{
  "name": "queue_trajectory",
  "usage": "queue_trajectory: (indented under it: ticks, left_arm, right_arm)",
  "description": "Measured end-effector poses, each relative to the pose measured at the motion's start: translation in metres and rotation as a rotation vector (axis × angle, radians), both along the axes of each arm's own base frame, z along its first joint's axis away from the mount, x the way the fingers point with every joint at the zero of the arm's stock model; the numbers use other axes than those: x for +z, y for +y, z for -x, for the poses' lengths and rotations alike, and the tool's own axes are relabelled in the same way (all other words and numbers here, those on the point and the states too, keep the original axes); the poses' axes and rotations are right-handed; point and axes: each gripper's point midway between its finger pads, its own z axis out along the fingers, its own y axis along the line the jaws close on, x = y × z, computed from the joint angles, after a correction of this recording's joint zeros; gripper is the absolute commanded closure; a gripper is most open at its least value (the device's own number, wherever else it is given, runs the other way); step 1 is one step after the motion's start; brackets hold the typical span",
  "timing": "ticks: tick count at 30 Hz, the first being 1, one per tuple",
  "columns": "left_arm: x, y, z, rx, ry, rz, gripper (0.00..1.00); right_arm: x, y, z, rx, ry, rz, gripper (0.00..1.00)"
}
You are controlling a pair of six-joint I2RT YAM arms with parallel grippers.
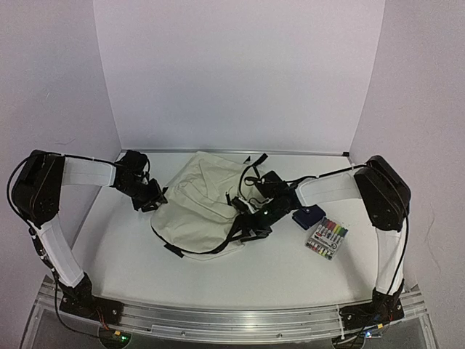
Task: Pack the student bag
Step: Adjust the student bag at the center of the board, then zip the student bag at the center of the board.
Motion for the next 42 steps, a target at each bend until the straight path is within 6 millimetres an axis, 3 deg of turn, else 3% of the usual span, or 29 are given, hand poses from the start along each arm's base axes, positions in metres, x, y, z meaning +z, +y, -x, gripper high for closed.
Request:
queue_trajectory:
  ticks: [4, 6, 8, 11, 13, 16, 21, 27, 31, 35, 42]
  left_arm:
    - [0.024, 0.017, -0.022, 0.012, -0.066, -0.044, 0.37]
    - [0.043, 0.020, -0.025, -0.008, -0.117, -0.063, 0.35]
    - [0.068, 0.014, -0.018, -0.050, -0.177, -0.080, 0.36]
    - [0.112, -0.016, 0.003, -0.161, -0.296, -0.071, 0.38]
    - [0.137, -0.047, 0.022, -0.260, -0.365, -0.042, 0.41]
    - [0.151, -0.092, 0.051, -0.395, -0.400, 0.001, 0.45]
    - [0.132, -0.146, 0.083, -0.544, -0.351, 0.014, 0.54]
    - [0.092, -0.202, 0.102, -0.650, -0.270, -0.001, 0.66]
    - [0.071, -0.232, 0.106, -0.683, -0.236, -0.019, 0.71]
    - [0.059, -0.254, 0.105, -0.694, -0.224, -0.036, 0.74]
    - [0.036, -0.259, 0.093, -0.663, -0.189, -0.103, 0.76]
  right_arm:
    - [0.027, 0.017, 0.021, 0.063, -0.015, -0.069, 0.22]
    - [0.047, 0.014, 0.018, 0.058, -0.039, -0.105, 0.22]
    - [0.068, 0.002, 0.002, 0.015, -0.072, -0.138, 0.22]
    - [0.096, -0.028, -0.038, -0.100, -0.138, -0.167, 0.23]
    - [0.106, -0.051, -0.064, -0.185, -0.178, -0.165, 0.24]
    - [0.107, -0.078, -0.094, -0.295, -0.208, -0.133, 0.26]
    - [0.095, -0.092, -0.109, -0.379, -0.187, -0.093, 0.29]
    - [0.062, -0.090, -0.114, -0.413, -0.108, -0.061, 0.31]
    - [0.051, -0.088, -0.116, -0.427, -0.076, -0.058, 0.32]
    - [0.049, -0.086, -0.120, -0.438, -0.071, -0.070, 0.32]
    - [0.053, -0.082, -0.125, -0.452, -0.073, -0.099, 0.33]
